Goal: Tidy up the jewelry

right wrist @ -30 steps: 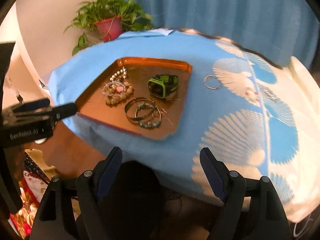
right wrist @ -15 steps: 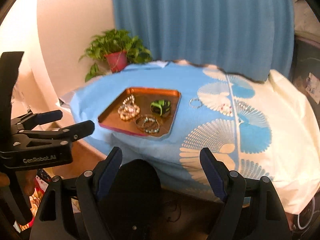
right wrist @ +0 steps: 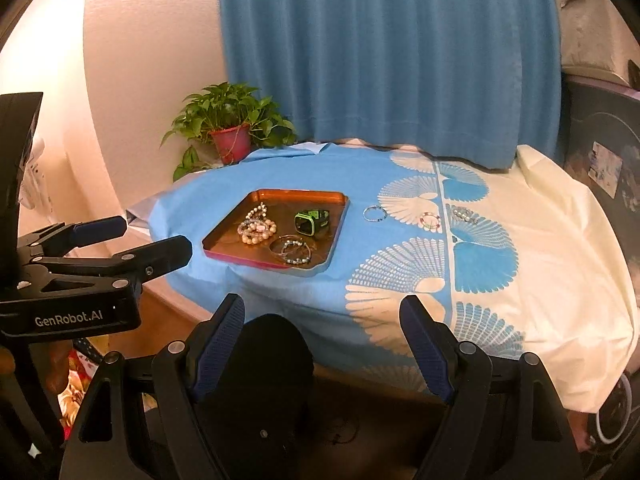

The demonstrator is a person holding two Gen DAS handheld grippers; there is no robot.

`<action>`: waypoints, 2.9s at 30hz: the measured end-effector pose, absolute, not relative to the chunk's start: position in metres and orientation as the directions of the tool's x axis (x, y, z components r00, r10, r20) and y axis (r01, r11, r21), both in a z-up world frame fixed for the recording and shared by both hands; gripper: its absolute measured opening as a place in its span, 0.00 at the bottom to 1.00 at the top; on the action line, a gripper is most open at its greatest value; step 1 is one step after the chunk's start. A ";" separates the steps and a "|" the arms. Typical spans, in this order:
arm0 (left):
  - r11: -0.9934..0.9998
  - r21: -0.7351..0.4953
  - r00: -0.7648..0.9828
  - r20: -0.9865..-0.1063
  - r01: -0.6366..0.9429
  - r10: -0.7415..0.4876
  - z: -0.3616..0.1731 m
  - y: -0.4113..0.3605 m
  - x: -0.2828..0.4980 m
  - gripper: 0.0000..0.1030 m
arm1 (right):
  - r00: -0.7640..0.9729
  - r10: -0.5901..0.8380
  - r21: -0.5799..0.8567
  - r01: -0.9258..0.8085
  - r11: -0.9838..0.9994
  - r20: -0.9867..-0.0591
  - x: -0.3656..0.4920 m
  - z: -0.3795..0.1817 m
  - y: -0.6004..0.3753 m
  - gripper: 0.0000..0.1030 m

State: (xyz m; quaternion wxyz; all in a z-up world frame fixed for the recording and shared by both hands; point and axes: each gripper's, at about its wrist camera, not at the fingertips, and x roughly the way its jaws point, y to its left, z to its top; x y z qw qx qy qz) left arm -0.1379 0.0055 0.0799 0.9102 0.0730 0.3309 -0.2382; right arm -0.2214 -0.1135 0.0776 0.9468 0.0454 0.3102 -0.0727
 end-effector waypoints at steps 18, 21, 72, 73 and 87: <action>0.872 0.001 0.657 -0.659 0.489 -0.368 0.075 -0.001 -0.133 0.93 | 0.787 -0.101 0.061 0.173 0.983 -0.609 -0.221 0.072 -0.119 0.78; 0.868 0.002 0.649 -0.666 0.496 -0.369 0.073 -0.009 -0.128 0.93 | 0.781 -0.110 0.068 0.191 0.979 -0.614 -0.219 0.069 -0.127 0.78; 0.654 0.076 0.301 -0.923 0.752 -0.238 -0.090 -0.294 0.223 0.71 | 0.625 -0.178 -0.020 0.251 0.968 -0.760 0.102 -0.083 -0.473 0.48; 0.658 0.060 0.288 -0.926 0.751 -0.244 -0.091 -0.293 0.225 0.71 | 0.616 -0.171 -0.017 0.248 0.969 -0.769 0.104 -0.086 -0.474 0.48; 0.570 -0.056 0.193 -0.910 0.820 -0.366 -0.061 -0.289 0.197 0.00 | 0.674 -0.204 -0.059 0.231 0.971 -0.710 0.092 -0.063 -0.463 0.11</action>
